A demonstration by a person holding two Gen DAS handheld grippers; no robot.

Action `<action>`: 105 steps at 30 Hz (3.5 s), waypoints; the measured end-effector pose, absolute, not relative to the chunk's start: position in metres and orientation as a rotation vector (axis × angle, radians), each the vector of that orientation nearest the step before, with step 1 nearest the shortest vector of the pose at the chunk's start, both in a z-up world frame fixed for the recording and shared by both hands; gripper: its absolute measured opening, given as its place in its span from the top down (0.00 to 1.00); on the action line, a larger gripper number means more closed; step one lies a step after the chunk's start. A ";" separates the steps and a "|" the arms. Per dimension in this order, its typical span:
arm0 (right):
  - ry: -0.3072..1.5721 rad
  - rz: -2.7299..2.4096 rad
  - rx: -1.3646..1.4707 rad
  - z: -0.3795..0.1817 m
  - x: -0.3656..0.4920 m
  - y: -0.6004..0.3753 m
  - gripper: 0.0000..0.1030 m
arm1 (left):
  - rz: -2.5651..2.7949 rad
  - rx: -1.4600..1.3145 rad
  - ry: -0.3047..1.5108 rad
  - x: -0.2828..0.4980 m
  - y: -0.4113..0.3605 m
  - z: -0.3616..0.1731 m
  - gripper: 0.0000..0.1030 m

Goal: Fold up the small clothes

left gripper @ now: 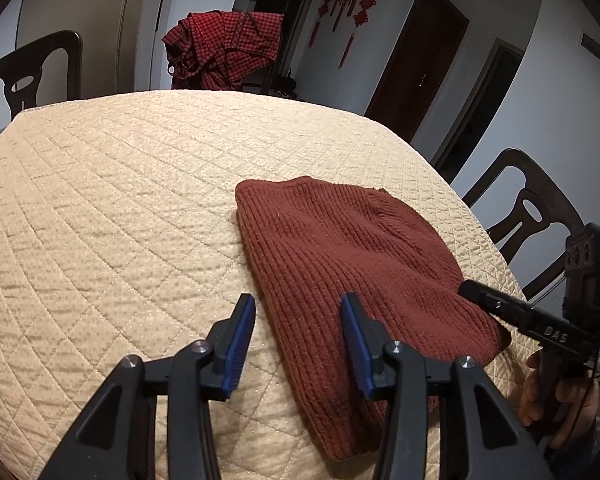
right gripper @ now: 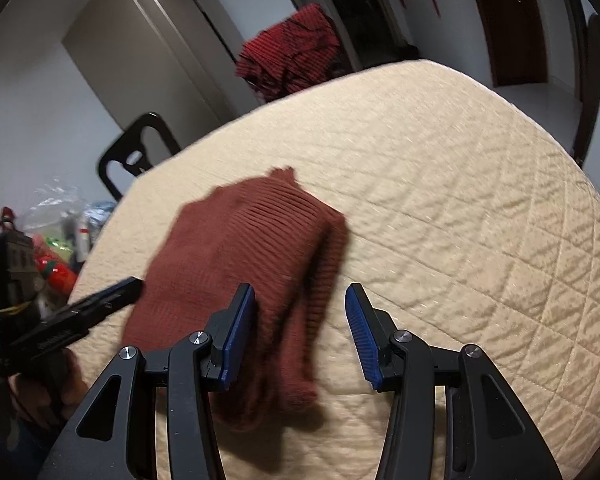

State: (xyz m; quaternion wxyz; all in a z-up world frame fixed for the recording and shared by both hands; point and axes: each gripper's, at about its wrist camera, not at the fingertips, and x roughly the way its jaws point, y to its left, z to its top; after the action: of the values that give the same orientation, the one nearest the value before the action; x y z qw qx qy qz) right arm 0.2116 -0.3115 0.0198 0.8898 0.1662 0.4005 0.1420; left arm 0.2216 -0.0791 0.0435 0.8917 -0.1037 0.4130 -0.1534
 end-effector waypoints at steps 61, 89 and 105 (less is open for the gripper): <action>0.844 0.728 0.424 0.047 0.247 -0.133 0.76 | -0.276 -0.377 0.770 0.202 0.064 0.074 0.62; 0.824 0.784 0.025 0.044 0.207 -0.050 0.72 | -0.058 -0.279 0.766 0.142 0.101 0.040 0.60; 0.808 0.758 0.005 0.044 0.180 -0.062 0.74 | 0.009 -0.191 0.783 0.125 0.076 0.040 0.60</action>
State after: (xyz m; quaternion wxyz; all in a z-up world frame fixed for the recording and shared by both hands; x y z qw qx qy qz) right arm 0.1800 -0.0617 0.0444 0.8504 0.0026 0.3836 0.3600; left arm 0.1249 0.0757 0.0403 0.9199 -0.0929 0.3810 0.0045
